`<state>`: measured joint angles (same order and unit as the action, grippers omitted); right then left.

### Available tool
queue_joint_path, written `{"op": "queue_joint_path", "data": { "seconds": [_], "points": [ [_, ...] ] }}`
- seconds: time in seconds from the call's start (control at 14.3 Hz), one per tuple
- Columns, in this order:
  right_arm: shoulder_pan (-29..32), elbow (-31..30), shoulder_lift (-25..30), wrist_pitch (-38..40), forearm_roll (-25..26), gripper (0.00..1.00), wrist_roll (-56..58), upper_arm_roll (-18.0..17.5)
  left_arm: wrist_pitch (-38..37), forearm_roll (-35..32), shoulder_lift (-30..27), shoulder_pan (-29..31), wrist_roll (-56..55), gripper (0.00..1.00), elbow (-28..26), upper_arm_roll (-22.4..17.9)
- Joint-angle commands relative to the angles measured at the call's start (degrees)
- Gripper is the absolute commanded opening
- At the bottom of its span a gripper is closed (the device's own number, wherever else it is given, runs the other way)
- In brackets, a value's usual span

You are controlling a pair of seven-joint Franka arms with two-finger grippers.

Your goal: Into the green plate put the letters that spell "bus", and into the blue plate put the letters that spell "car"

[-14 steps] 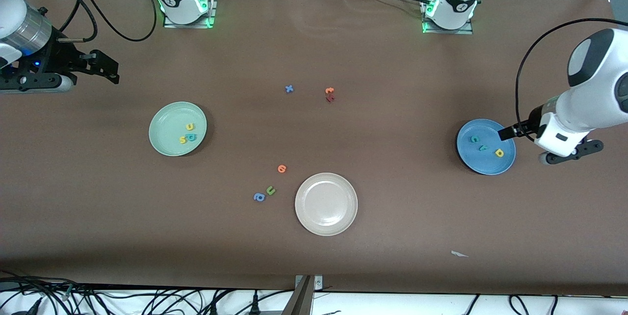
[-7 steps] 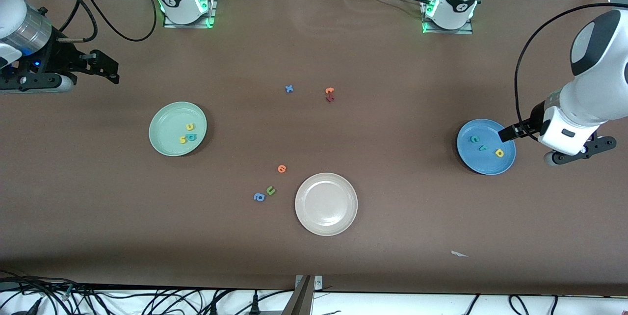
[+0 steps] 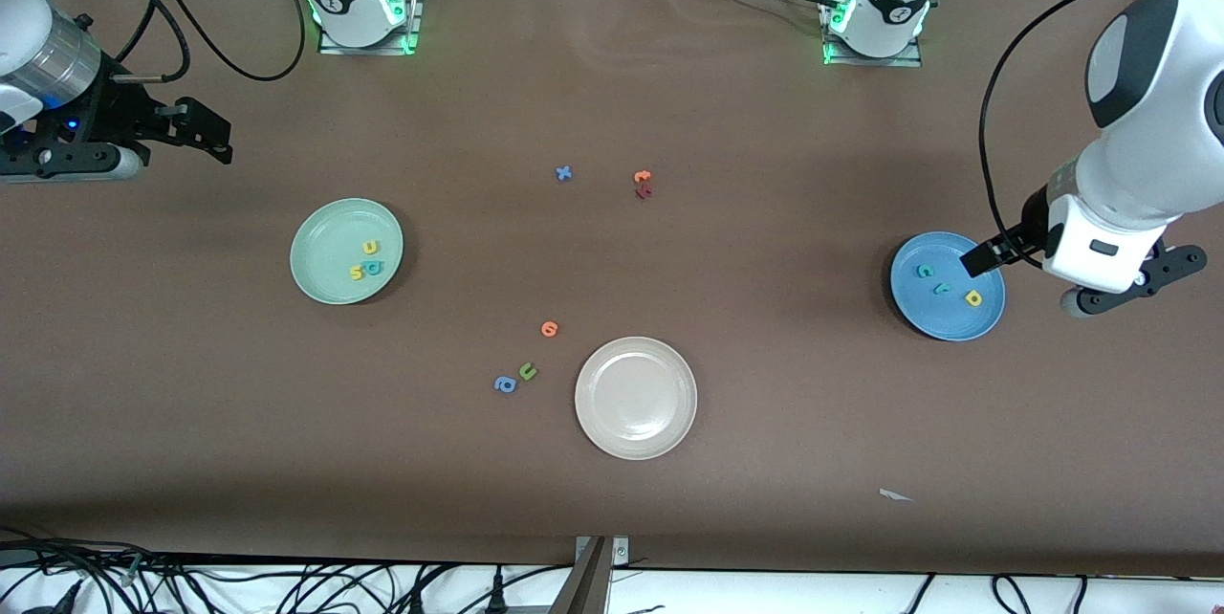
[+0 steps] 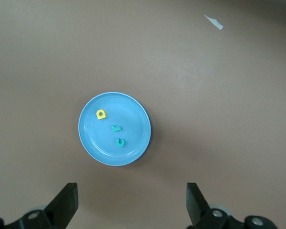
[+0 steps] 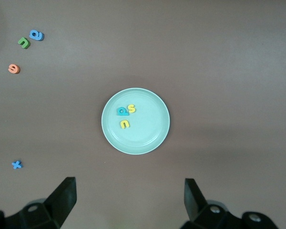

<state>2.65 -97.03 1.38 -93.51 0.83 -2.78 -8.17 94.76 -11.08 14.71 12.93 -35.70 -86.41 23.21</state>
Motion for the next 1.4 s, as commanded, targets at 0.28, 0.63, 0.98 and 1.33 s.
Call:
{"op": "queue_joint_path", "data": {
  "seconds": [0.28,0.63,0.98,1.33],
  "points": [
    [0.52,0.26,0.20,0.17,-0.13,1.00,-0.39,-0.44,-3.09,4.67,-6.97,-5.20,19.59,1.00,-1.48,-9.06],
    [0.52,0.26,0.20,0.17,-0.13,1.00,-0.39,-0.44,-2.74,4.84,-7.68,-5.63,29.45,1.00,-0.51,-11.16],
    [0.52,0.26,0.20,0.17,-0.13,1.00,-0.39,-0.44,-2.83,4.67,-7.16,-5.02,30.69,1.00,2.65,-11.17],
    [0.52,0.26,0.20,0.17,-0.04,1.00,-0.30,-0.44,-3.09,4.67,-7.24,-3.97,31.13,1.00,2.65,-11.17]
  ]
}}
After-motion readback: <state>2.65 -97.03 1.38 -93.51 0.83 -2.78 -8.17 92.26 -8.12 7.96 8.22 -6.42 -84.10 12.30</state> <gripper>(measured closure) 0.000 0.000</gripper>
